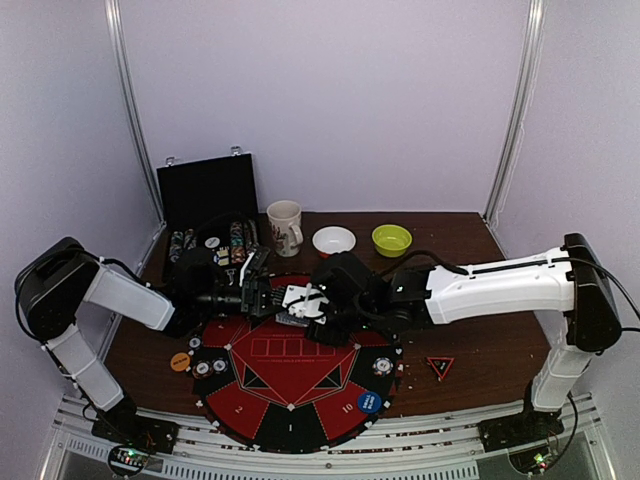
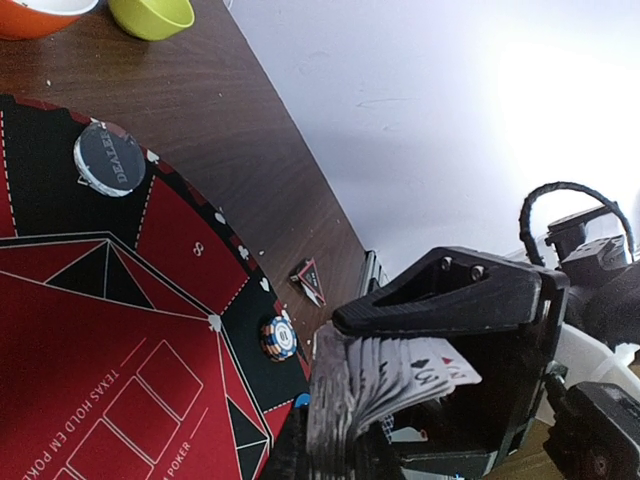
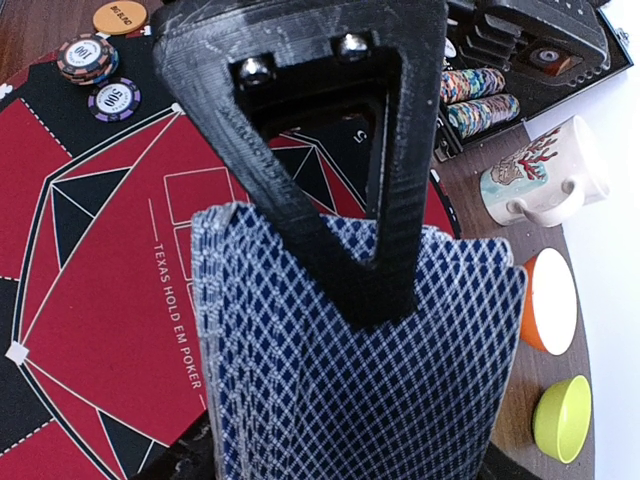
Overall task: Distribute texas hold em gaming equipment
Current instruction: Pass from the left arm to the right, then pass from the right arm to the left, then pass from the left arm to the right, then pick up the poker card from the face-down deck piles, then place the poker card in the big blind area.
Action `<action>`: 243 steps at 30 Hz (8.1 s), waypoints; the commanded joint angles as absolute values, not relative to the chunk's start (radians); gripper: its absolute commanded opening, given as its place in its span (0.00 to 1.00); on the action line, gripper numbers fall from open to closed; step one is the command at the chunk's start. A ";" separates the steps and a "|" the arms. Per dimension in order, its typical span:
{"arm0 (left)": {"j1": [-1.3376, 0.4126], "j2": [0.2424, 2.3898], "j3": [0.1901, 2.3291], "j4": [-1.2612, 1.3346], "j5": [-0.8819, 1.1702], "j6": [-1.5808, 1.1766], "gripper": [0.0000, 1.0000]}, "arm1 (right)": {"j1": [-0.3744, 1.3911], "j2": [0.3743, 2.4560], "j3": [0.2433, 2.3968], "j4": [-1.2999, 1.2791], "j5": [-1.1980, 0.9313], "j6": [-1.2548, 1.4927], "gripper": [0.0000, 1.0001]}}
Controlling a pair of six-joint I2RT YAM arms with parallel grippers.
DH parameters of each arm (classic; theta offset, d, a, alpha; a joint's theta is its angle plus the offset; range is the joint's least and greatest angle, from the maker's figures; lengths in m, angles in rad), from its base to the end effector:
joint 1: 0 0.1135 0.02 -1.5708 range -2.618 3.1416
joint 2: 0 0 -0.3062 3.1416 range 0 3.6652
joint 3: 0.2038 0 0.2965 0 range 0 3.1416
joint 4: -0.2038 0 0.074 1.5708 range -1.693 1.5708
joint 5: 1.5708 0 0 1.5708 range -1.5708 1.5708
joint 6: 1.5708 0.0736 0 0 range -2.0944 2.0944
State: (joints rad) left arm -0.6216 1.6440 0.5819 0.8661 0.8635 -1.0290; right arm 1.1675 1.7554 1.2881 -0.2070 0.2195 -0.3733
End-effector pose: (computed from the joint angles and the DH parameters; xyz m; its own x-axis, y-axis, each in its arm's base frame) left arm 0.2566 -0.2526 0.1708 -0.9251 -0.0221 -0.3790 0.3720 0.1457 -0.9167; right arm 0.2017 0.4319 0.2462 0.0749 -0.7315 -0.6778 -0.8631 0.2929 -0.4115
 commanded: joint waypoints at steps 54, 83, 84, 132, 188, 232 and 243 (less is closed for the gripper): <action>-0.640 1.606 0.689 0.545 0.867 -0.716 0.00 | 1.170 1.734 1.246 -0.180 0.151 -0.390 0.89; -0.636 1.618 0.636 0.784 0.936 -0.886 0.00 | 1.126 1.788 1.301 -0.185 0.164 -0.382 0.69; -0.636 1.622 0.637 0.782 0.936 -0.885 0.03 | 1.127 1.789 1.304 -0.188 0.163 -0.383 0.65; -0.582 1.469 0.863 0.056 0.799 -0.403 0.63 | 1.135 1.752 1.282 -0.193 0.192 -0.390 0.54; -0.515 1.376 0.817 0.101 0.963 -0.503 0.00 | 1.118 1.709 1.237 -0.186 0.230 -0.405 0.49; -0.342 1.087 0.710 -0.215 0.932 -0.398 0.00 | 0.976 1.450 1.104 -0.334 0.237 -0.398 0.49; -0.571 1.138 0.730 -0.213 0.863 -0.420 0.00 | 0.960 1.436 1.105 -0.360 0.221 -0.411 0.49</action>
State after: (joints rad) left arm -0.4911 1.1084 0.7143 -0.2153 0.9020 -0.4244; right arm 0.9691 1.4773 1.1187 -0.3420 0.2272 -0.3985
